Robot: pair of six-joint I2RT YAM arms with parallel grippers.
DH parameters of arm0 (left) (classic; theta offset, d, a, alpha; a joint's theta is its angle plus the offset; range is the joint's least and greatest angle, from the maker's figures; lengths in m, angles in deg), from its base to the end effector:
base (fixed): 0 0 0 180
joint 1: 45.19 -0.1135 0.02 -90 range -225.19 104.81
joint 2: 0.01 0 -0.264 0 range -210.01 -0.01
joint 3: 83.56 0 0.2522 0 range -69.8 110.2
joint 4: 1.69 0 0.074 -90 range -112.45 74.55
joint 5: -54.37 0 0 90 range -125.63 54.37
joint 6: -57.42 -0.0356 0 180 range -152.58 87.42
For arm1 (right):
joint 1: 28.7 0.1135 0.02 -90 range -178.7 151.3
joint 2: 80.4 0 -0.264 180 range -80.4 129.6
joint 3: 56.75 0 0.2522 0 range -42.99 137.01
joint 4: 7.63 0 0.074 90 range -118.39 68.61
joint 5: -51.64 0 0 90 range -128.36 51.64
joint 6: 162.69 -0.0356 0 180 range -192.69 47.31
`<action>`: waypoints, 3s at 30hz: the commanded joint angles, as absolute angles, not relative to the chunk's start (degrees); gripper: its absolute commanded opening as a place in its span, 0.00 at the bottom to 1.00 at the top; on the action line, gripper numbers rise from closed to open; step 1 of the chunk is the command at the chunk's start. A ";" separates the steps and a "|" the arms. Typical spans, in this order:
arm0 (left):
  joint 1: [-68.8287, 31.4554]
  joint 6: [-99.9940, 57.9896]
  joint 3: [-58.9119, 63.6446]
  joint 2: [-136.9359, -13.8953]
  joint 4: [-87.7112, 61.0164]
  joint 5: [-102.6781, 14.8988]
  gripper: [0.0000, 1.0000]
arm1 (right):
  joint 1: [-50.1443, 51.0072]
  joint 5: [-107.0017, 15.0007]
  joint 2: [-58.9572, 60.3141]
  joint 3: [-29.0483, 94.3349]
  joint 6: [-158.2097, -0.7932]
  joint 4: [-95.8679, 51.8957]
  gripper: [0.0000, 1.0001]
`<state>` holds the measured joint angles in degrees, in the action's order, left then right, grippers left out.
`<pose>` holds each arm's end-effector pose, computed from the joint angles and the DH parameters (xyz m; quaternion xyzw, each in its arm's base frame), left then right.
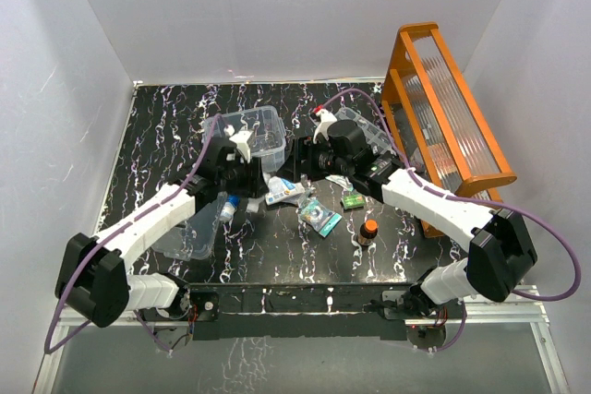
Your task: Organize the medicine kit
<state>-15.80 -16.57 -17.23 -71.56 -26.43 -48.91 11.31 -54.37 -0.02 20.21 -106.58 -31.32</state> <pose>0.2415 -0.1454 0.2867 0.1576 0.8474 -0.2841 0.4198 0.2418 0.2158 0.3094 -0.1176 0.8397 0.4055 0.3414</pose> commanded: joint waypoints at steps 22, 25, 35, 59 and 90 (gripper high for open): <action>-15.65 -51.44 -10.85 -63.73 -26.35 -71.18 0.33 | 11.12 -61.18 -1.35 28.43 -110.74 -31.33 0.66; -15.57 -52.05 -10.70 -63.90 -27.05 -72.25 0.33 | 11.07 -62.77 -0.93 28.02 -110.66 -31.41 0.66; -15.61 -52.50 -10.65 -63.48 -27.67 -75.22 0.33 | 11.07 -64.50 1.44 27.36 -110.46 -32.25 0.63; -15.59 13.91 -14.34 -54.80 -8.61 -44.57 0.99 | 11.12 -44.26 -10.53 14.62 -100.80 12.59 0.37; -15.57 56.67 -9.81 -60.69 3.79 -38.80 0.66 | 14.06 -49.96 0.82 17.97 -91.75 39.96 0.36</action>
